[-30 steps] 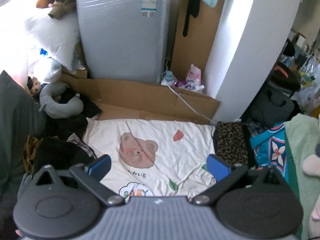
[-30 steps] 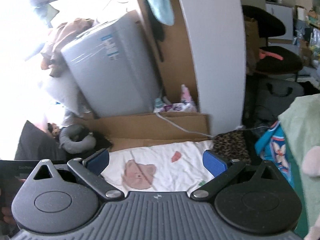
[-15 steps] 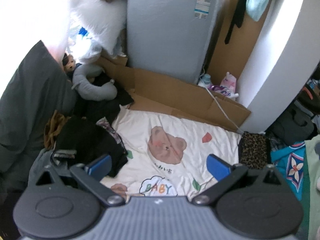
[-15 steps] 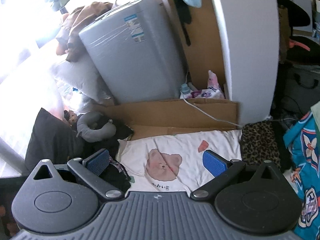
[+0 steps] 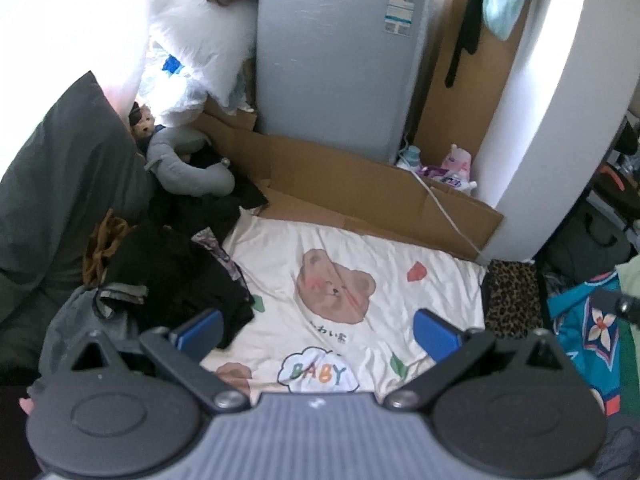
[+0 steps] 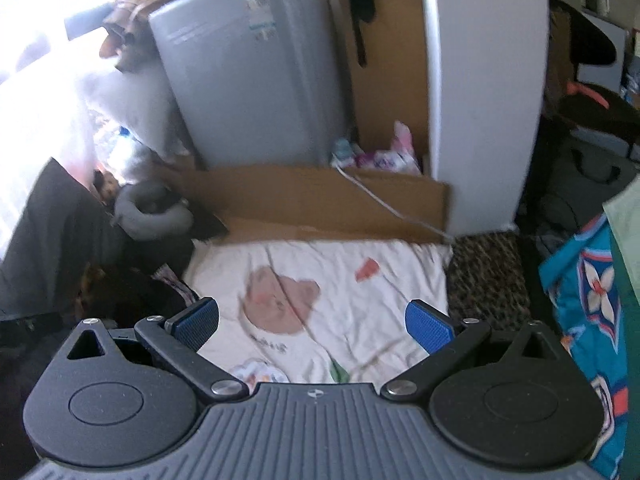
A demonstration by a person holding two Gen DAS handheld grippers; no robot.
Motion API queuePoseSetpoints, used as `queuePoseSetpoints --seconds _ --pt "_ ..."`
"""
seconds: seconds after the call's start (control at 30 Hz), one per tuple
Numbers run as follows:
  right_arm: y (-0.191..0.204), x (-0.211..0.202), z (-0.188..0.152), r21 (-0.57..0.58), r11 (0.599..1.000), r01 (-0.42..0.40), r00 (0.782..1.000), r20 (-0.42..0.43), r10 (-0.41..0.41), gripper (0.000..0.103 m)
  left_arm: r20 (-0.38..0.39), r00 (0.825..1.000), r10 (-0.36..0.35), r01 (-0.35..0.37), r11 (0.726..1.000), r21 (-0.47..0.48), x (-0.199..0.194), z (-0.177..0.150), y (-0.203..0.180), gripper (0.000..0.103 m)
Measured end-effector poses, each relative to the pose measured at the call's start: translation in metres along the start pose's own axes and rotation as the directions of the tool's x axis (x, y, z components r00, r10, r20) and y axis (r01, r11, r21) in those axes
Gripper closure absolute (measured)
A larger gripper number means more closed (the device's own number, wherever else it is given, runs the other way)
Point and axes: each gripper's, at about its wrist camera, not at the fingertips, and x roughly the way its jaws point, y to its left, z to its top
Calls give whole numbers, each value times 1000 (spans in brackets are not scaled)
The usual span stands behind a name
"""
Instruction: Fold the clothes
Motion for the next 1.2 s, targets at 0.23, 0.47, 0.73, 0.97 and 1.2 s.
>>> queuePoseSetpoints --seconds 0.23,0.47,0.73,0.97,1.2 --pt "-27 0 -25 6 996 86 996 -35 -86 1 -20 1000 -22 23 998 57 21 -12 -19 1" --pt "-46 -3 -33 14 988 153 987 -41 -153 1 -25 1000 -9 10 998 55 49 -20 -7 1" --pt "-53 8 -39 1 988 156 986 -51 -156 1 7 1000 28 -28 999 46 57 -23 11 1" --pt "-54 28 -51 11 991 130 988 -88 -128 1 -5 999 52 -52 998 25 64 -27 17 1" --pt "-63 38 -54 39 992 118 986 -125 -112 1 -26 998 60 -59 998 13 75 -37 16 1"
